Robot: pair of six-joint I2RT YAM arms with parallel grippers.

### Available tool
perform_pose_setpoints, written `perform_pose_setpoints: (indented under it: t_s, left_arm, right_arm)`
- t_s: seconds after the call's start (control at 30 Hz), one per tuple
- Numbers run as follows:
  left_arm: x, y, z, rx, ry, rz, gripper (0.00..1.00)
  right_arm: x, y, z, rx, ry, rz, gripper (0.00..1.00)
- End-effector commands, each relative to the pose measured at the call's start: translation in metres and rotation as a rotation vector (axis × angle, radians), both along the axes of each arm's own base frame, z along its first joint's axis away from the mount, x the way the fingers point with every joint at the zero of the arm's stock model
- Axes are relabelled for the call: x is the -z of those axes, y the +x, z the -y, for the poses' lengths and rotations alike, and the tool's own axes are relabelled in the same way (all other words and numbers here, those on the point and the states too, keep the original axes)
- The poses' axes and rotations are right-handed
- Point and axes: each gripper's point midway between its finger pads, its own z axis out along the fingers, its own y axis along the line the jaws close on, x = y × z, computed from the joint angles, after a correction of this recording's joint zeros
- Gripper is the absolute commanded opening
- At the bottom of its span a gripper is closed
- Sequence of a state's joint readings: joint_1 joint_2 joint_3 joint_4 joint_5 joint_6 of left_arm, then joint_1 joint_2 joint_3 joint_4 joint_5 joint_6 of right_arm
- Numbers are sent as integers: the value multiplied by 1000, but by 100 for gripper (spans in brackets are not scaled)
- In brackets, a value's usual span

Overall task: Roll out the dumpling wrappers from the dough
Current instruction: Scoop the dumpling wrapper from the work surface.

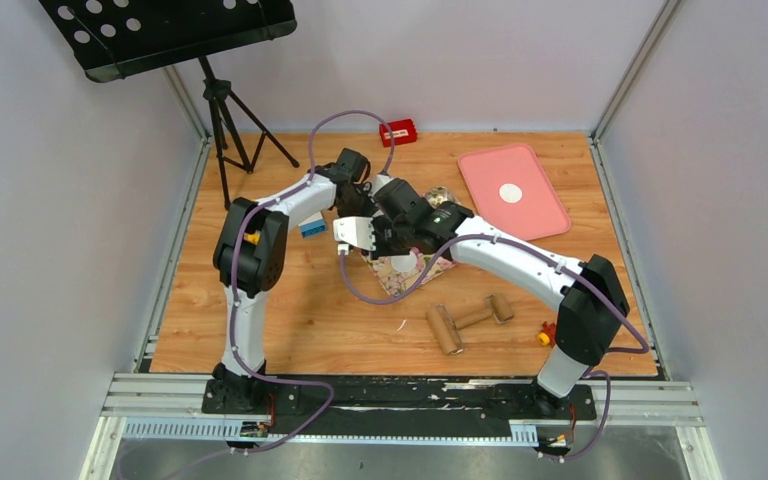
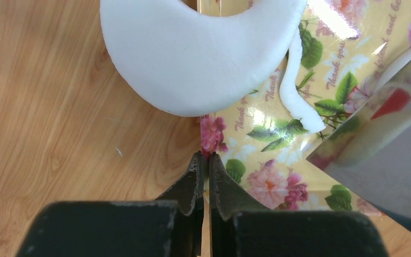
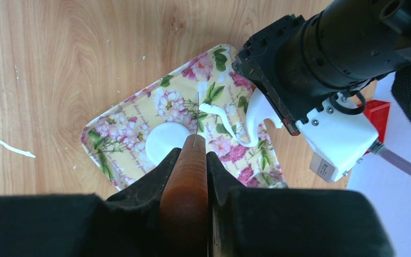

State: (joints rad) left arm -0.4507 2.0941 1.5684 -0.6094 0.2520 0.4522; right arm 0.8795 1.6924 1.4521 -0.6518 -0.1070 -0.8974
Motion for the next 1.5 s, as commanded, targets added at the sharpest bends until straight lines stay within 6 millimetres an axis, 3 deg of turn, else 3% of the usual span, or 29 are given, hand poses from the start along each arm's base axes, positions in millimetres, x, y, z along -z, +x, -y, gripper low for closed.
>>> perform_pose_setpoints:
  t_s: [0.0,0.47,0.67,1.27,1.47]
  left_arm:
    - [-8,12,10,67,-14,34,0]
    - [-8,17,15,107,-12,15,0]
    - [-7,14,15,110,-17,4,0]
    - [-5,7,16,140,-22,-19,0]
    - [-4,10,10,138,8,-1,0]
  right_arm:
    - [-38,4,0,-76,68,93,0]
    - [-18,-3,12,-141,-4,51,0]
    - [-3,12,17,-96,-43,54,0]
    - [-7,61,17,31,31,108,0]
    - [-6,80,35,91,12,126,0]
